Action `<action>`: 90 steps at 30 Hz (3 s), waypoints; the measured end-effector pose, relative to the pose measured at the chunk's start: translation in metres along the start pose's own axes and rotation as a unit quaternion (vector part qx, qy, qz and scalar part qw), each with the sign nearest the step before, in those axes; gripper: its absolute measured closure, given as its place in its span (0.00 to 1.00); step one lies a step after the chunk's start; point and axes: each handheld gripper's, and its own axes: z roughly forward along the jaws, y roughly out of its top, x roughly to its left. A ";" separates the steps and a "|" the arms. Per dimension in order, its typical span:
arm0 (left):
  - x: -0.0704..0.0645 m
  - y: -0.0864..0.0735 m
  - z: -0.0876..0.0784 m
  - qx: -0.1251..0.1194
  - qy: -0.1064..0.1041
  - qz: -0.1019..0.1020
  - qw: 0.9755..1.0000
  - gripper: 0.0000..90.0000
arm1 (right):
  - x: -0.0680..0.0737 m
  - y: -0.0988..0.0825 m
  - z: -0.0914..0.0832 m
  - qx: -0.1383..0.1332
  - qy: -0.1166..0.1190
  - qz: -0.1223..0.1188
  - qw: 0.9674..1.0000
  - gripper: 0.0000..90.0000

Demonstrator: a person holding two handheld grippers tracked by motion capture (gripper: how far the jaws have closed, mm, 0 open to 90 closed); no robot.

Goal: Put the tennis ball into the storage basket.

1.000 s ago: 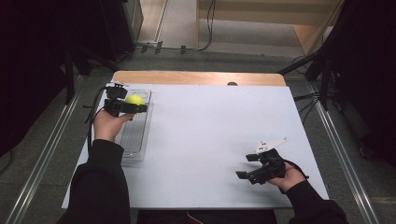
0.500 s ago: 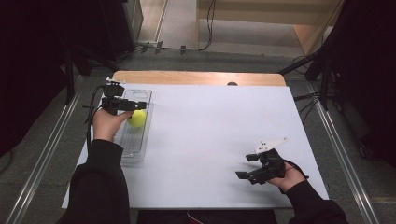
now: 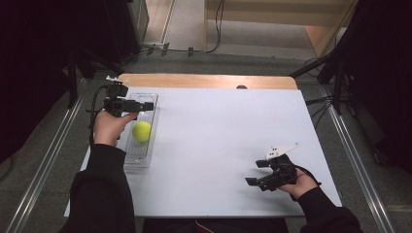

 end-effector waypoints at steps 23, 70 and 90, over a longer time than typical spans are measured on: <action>-0.041 0.006 0.013 0.020 -0.064 0.046 0.997 0.18 | 0.001 0.001 -0.001 -0.003 0.006 -0.007 1.000 0.16; -0.077 -0.041 0.013 0.034 -0.129 0.091 0.987 0.18 | 0.006 0.002 -0.003 -0.003 -0.001 -0.009 1.000 0.16; -0.084 -0.073 0.008 0.021 -0.141 0.109 0.984 0.18 | 0.006 0.002 -0.003 -0.004 -0.001 -0.008 1.000 0.16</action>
